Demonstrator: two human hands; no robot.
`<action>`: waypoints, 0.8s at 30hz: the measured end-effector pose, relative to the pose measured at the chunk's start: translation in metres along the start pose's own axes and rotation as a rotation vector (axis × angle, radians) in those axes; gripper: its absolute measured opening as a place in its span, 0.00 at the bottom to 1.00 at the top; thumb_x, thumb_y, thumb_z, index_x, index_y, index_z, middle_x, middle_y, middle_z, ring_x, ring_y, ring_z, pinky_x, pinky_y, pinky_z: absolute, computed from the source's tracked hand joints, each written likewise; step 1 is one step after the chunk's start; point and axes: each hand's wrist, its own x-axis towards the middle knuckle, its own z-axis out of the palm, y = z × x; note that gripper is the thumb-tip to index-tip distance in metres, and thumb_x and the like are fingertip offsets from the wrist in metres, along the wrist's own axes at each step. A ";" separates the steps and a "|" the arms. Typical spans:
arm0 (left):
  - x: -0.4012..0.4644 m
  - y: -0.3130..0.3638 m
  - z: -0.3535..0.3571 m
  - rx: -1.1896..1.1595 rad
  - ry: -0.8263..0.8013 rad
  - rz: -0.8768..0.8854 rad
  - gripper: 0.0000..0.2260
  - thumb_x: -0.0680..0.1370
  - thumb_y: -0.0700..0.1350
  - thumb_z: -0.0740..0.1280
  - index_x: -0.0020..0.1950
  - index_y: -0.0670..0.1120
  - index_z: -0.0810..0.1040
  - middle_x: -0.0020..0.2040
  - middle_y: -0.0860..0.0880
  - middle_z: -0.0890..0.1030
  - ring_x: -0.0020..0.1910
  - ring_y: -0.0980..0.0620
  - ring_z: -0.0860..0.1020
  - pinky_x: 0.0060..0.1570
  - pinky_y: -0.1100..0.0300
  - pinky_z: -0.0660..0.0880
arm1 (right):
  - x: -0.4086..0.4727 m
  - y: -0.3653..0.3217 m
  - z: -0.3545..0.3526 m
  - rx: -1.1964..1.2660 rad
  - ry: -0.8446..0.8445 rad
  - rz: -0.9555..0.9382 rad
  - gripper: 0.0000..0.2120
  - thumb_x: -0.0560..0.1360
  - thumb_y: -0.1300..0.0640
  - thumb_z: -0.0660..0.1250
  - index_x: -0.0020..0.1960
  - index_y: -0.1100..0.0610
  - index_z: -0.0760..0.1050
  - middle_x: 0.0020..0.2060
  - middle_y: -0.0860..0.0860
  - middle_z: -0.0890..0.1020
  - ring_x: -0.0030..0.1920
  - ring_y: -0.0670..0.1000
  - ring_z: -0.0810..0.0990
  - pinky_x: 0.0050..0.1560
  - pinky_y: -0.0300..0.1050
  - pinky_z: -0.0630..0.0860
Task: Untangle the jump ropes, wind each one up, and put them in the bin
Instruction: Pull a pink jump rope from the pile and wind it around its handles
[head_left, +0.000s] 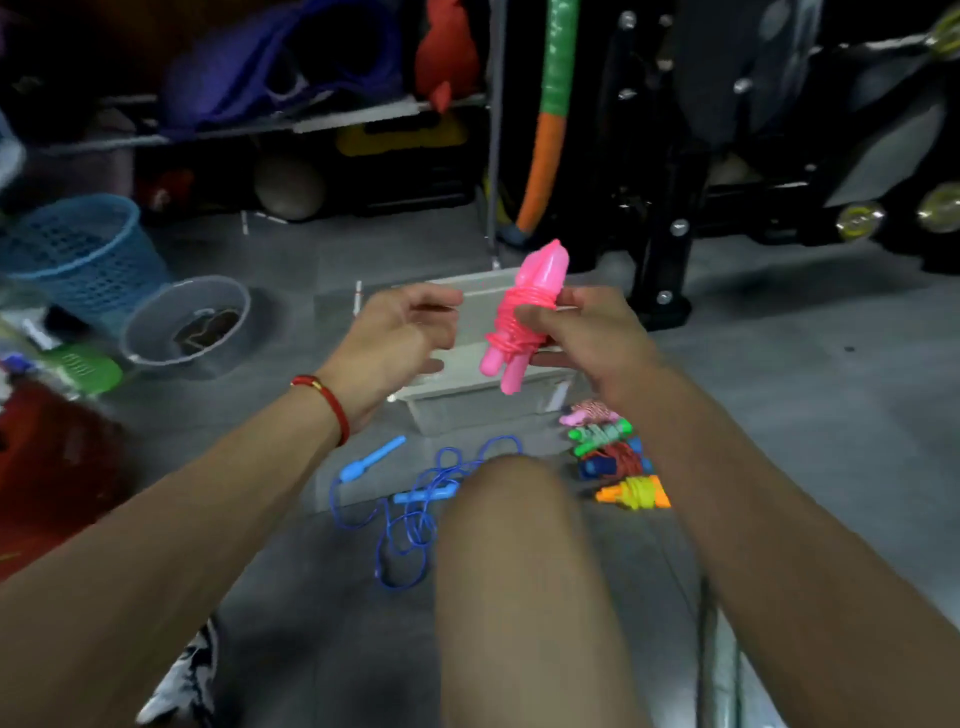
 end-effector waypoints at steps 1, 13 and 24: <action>0.011 0.002 0.018 0.043 -0.064 0.004 0.15 0.77 0.33 0.65 0.60 0.48 0.81 0.58 0.43 0.82 0.50 0.53 0.80 0.55 0.49 0.80 | -0.003 0.018 -0.027 0.015 0.027 0.033 0.03 0.75 0.62 0.73 0.44 0.61 0.81 0.41 0.60 0.85 0.38 0.56 0.85 0.47 0.53 0.84; 0.088 -0.075 0.167 0.721 -0.735 0.042 0.13 0.78 0.35 0.68 0.62 0.41 0.81 0.53 0.48 0.80 0.49 0.56 0.77 0.45 0.69 0.70 | -0.096 0.320 -0.155 0.371 0.574 0.660 0.06 0.78 0.64 0.68 0.48 0.68 0.80 0.39 0.63 0.85 0.40 0.59 0.84 0.35 0.45 0.82; 0.121 -0.135 0.148 0.775 -0.662 -0.184 0.11 0.79 0.38 0.67 0.52 0.55 0.81 0.54 0.38 0.82 0.49 0.36 0.80 0.56 0.37 0.77 | -0.043 0.399 -0.138 0.410 0.744 0.631 0.14 0.80 0.64 0.67 0.37 0.60 0.82 0.34 0.57 0.82 0.27 0.46 0.80 0.31 0.37 0.74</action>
